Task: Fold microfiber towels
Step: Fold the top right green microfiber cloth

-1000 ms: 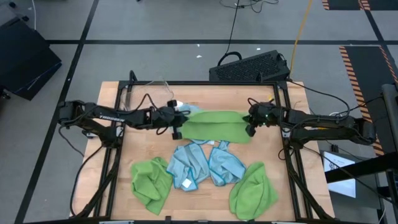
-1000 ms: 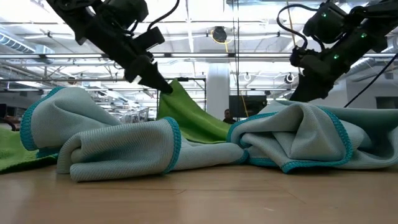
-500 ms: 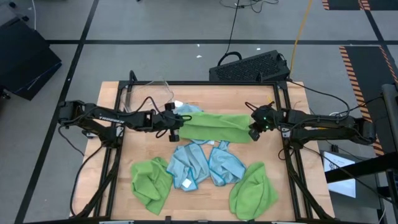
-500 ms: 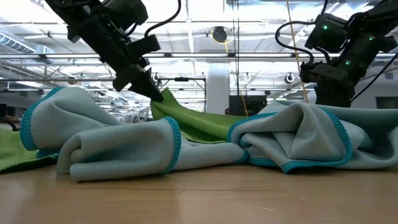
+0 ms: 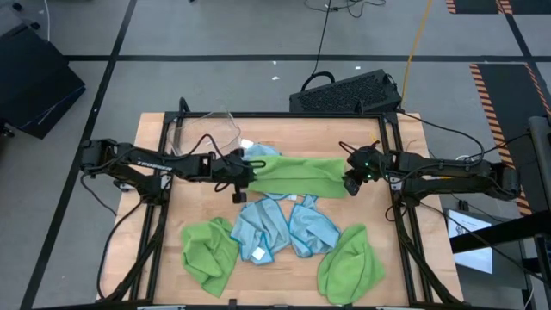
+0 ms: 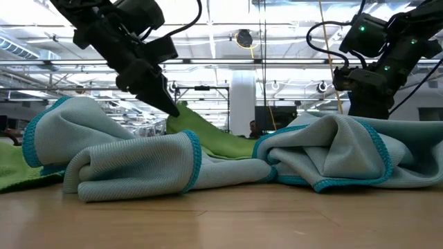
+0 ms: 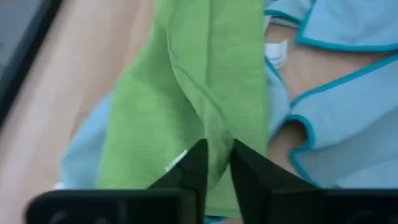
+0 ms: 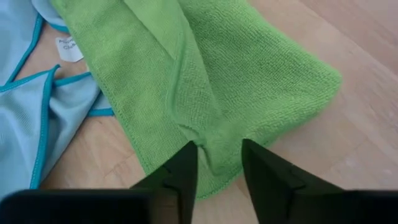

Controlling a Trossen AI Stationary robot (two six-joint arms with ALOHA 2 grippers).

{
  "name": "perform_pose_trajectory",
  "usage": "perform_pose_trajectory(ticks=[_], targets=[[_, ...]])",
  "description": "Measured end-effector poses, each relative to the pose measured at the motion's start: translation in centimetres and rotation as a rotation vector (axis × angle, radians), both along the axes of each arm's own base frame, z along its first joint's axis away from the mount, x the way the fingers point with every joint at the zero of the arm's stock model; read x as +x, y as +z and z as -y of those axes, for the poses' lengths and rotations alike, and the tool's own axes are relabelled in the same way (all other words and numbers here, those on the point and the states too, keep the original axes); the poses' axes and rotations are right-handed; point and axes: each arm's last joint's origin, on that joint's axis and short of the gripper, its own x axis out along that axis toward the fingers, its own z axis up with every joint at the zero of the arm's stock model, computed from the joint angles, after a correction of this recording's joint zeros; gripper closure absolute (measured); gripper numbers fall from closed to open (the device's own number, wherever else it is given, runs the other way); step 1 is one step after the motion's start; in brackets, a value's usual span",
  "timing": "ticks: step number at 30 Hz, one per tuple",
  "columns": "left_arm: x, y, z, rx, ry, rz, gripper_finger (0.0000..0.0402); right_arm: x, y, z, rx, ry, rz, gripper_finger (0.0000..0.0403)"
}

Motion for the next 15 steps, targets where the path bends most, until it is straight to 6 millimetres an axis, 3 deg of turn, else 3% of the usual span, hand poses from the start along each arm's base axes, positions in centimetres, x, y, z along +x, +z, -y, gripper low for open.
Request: perform_pose_trajectory(ticks=[7,15], targets=[[-0.14,-0.1,-0.14,0.007,0.059,-0.013,0.0234,0.08,0.02,-0.3,0.093,0.044,0.029,0.0217],[-0.5,-0.52,0.27,-0.107,-0.006,-0.064,0.0192,0.09,-0.03,-0.58,0.093,0.058,0.018,0.0182]])
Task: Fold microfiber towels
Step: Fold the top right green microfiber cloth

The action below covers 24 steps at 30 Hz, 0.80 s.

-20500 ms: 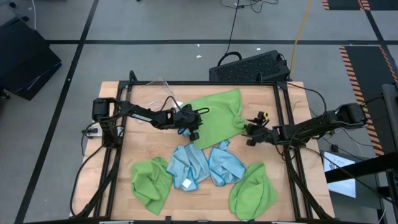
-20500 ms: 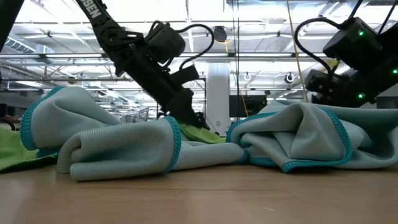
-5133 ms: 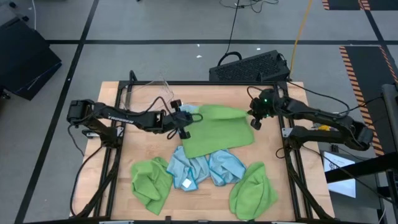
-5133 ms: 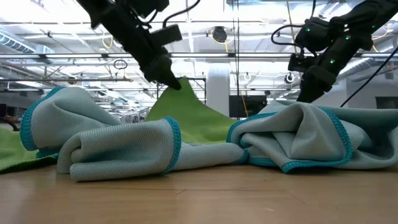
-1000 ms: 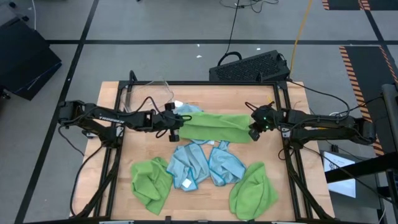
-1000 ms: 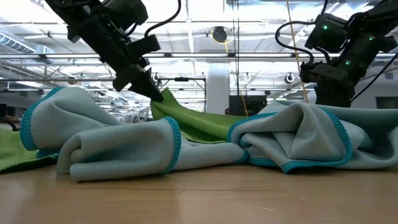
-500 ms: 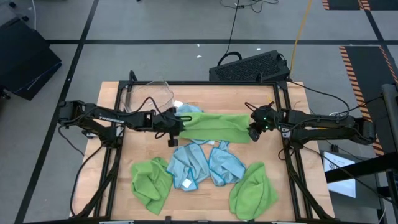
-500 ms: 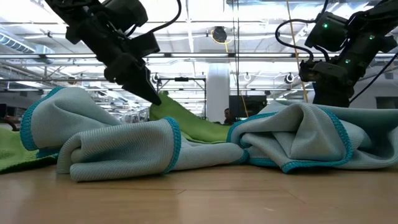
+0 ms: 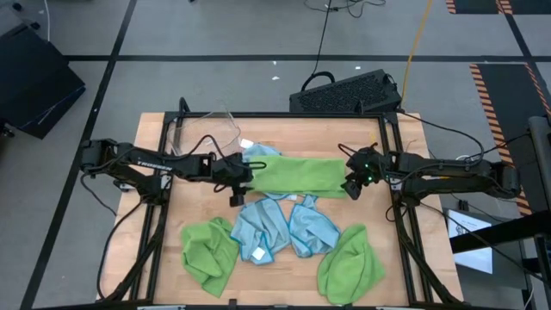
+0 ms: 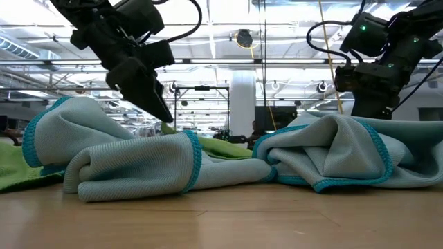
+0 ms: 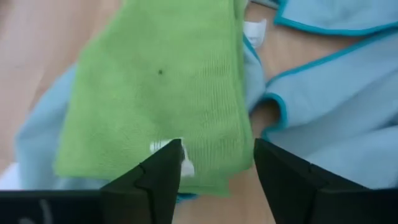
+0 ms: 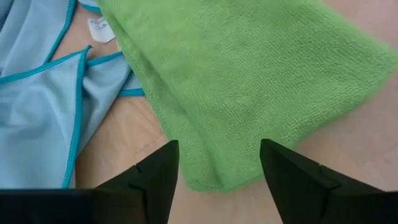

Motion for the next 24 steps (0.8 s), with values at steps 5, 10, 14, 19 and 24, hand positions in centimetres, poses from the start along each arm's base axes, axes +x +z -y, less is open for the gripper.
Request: perform_pose_trajectory(ticks=[5,10,14,19,24], targets=[[-0.1,0.0,0.0,-0.021,0.025,-0.004,0.0169,0.4,0.4,0.2,-0.037,-0.019,0.053,0.0183],[-0.4,0.6,0.2,-0.018,0.015,0.01,0.0148,0.9,0.8,0.4,-0.059,-0.02,0.121,0.0185],[-1.1,2.1,0.3,0.026,0.045,0.068,0.0142,1.1,0.9,0.5,-0.071,-0.026,0.141,0.0185],[-1.7,3.6,0.1,0.077,0.099,0.137,0.0142,1.1,0.8,0.7,-0.148,-0.092,0.154,0.0186],[-1.5,3.3,0.0,0.073,0.125,0.128,0.0142,1.2,-0.3,0.8,-0.192,-0.11,0.239,0.0186]])
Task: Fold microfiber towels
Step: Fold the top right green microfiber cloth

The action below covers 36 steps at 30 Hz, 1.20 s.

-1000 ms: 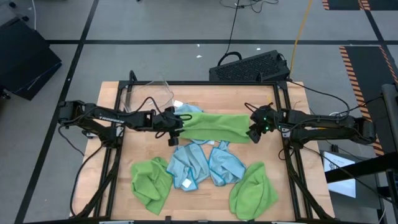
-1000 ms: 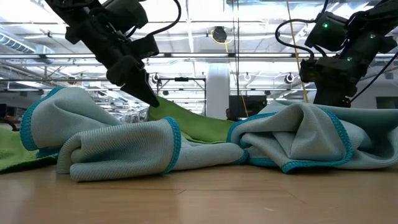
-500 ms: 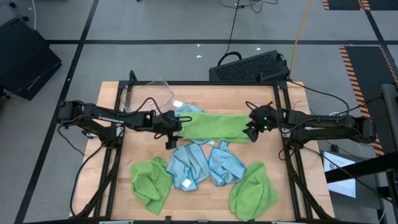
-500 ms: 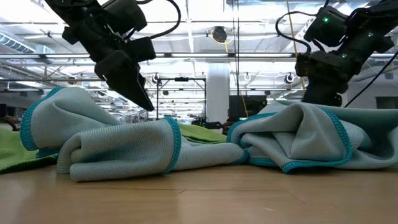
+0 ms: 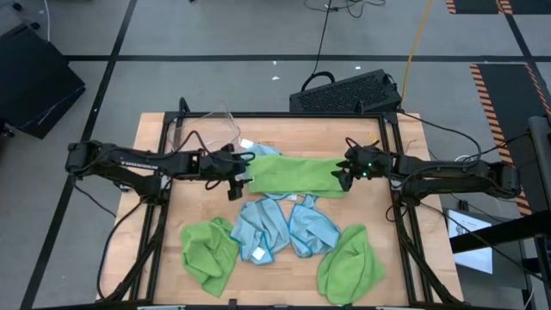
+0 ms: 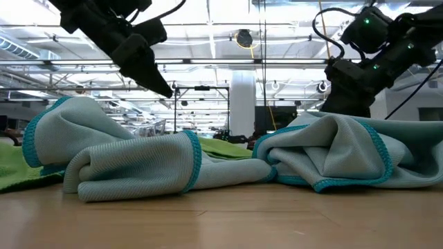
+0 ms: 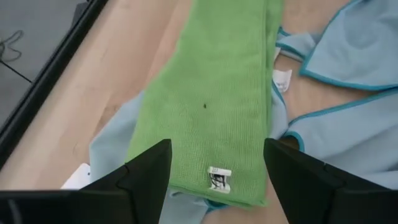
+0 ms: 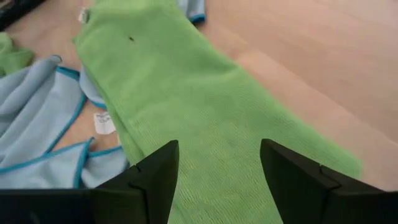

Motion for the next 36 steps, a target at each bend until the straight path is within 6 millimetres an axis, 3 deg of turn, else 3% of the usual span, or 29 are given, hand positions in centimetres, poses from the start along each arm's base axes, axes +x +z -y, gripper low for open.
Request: perform_pose_trajectory(ticks=[8,18,28,36], targets=[[1.5,-2.0,0.3,-0.044,0.034,-0.027,0.0142,-0.7,-2.1,-0.2,-0.007,-0.007,0.059,0.0198],[4.6,-4.5,-0.8,0.022,-0.01,0.066,0.0142,-1.2,-3.5,-1.0,-0.001,0.033,0.034,0.0283],[4.4,-4.7,-4.1,0.025,0.063,0.073,0.0142,-0.7,-5.7,-2.3,0.02,0.046,-0.129,0.036],[3.3,-4.6,-6.0,0.046,0.134,0.016,0.0142,-0.2,-7.4,-3.5,0.136,0.077,-0.223,0.0387]])
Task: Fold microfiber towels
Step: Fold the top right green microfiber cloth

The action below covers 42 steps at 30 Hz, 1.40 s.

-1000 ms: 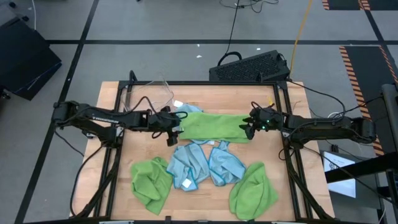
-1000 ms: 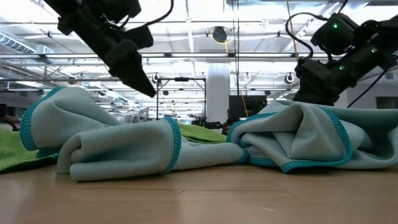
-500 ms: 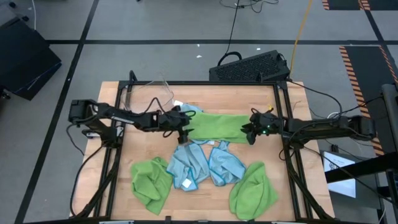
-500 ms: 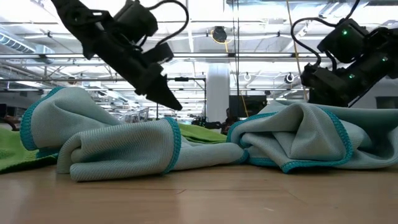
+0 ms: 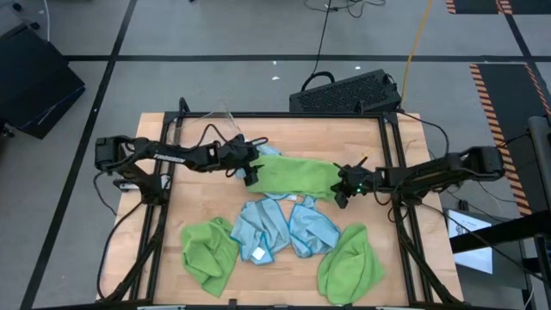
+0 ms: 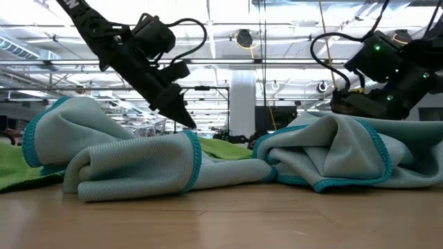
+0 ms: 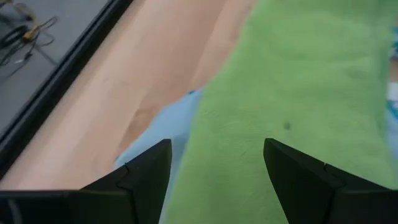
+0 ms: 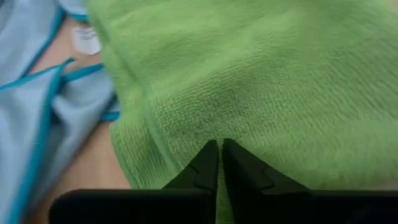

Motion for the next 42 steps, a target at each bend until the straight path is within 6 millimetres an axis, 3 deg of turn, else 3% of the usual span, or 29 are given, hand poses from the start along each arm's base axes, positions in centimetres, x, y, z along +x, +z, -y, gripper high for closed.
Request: perform_pose_trajectory(ticks=[9,22,30,35,42], targets=[[-2.0,3.0,-0.9,0.018,0.058,0.051,0.0142,-1.4,-0.6,-1.0,0.158,-0.02,-0.147,0.0402],[-4.0,2.2,-0.9,-0.01,0.161,-0.147,0.0142,-3.4,0.2,-1.4,0.297,-0.05,-0.254,0.0402],[-3.7,2.4,0.6,-0.007,0.127,-0.143,0.0142,-3.0,4.1,-1.2,0.207,-0.017,-0.292,0.0403],[-3.0,2.8,1.4,-0.018,0.108,-0.071,0.0142,-1.5,7.7,-0.9,0.087,0.029,-0.122,0.0403],[-2.2,3.1,3.0,-0.062,0.069,0.005,0.0142,-0.5,10.3,-0.4,-0.093,0.052,0.006,0.0403]])
